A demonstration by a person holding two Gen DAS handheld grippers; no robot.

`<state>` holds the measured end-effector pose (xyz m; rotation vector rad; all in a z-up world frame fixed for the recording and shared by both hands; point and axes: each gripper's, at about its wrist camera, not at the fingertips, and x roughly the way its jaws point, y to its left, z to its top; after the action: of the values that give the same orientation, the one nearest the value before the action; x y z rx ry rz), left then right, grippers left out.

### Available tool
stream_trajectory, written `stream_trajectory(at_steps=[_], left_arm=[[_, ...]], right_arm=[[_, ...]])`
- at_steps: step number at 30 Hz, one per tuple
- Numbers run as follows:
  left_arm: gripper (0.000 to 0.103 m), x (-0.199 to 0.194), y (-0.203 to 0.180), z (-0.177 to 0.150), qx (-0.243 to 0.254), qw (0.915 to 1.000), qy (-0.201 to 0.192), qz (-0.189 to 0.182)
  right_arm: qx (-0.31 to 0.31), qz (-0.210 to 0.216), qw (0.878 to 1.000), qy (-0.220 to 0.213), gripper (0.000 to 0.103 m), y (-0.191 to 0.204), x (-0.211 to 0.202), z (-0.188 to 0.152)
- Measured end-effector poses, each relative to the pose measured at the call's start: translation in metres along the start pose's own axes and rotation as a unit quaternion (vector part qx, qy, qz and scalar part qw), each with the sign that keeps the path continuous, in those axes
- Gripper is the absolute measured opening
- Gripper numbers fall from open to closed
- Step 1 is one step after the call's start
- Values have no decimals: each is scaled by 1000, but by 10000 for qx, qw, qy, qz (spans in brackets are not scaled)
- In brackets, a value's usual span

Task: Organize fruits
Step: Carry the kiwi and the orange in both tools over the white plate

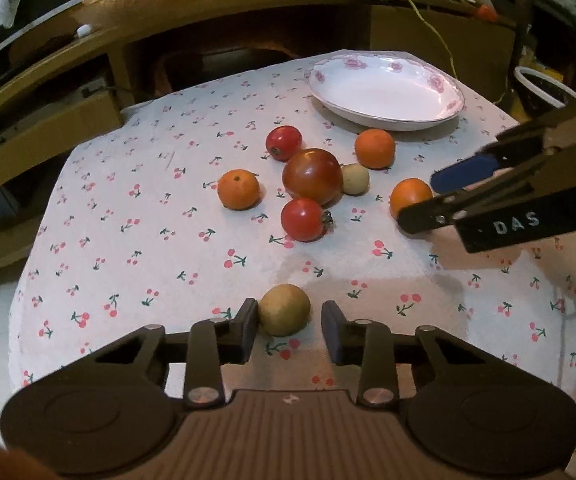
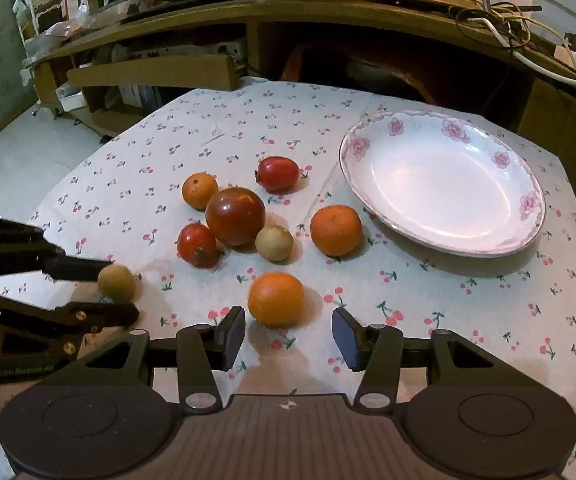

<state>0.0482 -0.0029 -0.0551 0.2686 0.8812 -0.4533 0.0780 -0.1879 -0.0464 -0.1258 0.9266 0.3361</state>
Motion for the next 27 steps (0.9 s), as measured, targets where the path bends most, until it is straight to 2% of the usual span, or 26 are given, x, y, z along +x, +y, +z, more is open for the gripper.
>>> stream_trajectory(at_steps=[5,7,8,14,17,19,20,22,23,24,27], left_arm=[[34,2,-2,3,37,10000,18,3],[34,2,-2,4,31,10000,21,17],[34,2,-2,5,25,10000,26,32],[34,4,-6,15,-3,10000,-13,-67],[34,4,-11,20,47,10000,-44,-49],[34,5,-12,20,51,9999,-33,-83],[34,6,-13,19,67,9999,-29,-103],[34,6,-12,17,71,9999,5,-123],[34,6,-12,16,61,9999,21,-132],[34,6,-11,15,49,9999,28,-146],[34,3,-10,16,23,9998,-22,-184]], right_arm=[[3,11,10000,93,49,2,8,2],[47,-38,9999,134,40,1,8,1],[41,-24,9999,142,29,1,7,1],[73,29,9999,69,25,3,-2,2],[150,152,9998,-6,3,0,-10,4],[133,168,9998,-16,3,-2,-12,3],[96,208,9997,49,7,-4,-12,2],[179,196,9996,103,24,-7,-12,0],[180,188,9996,106,45,-7,-11,-1],[157,186,9997,35,59,-7,-12,-1],[73,315,9994,-136,61,-1,-13,4]])
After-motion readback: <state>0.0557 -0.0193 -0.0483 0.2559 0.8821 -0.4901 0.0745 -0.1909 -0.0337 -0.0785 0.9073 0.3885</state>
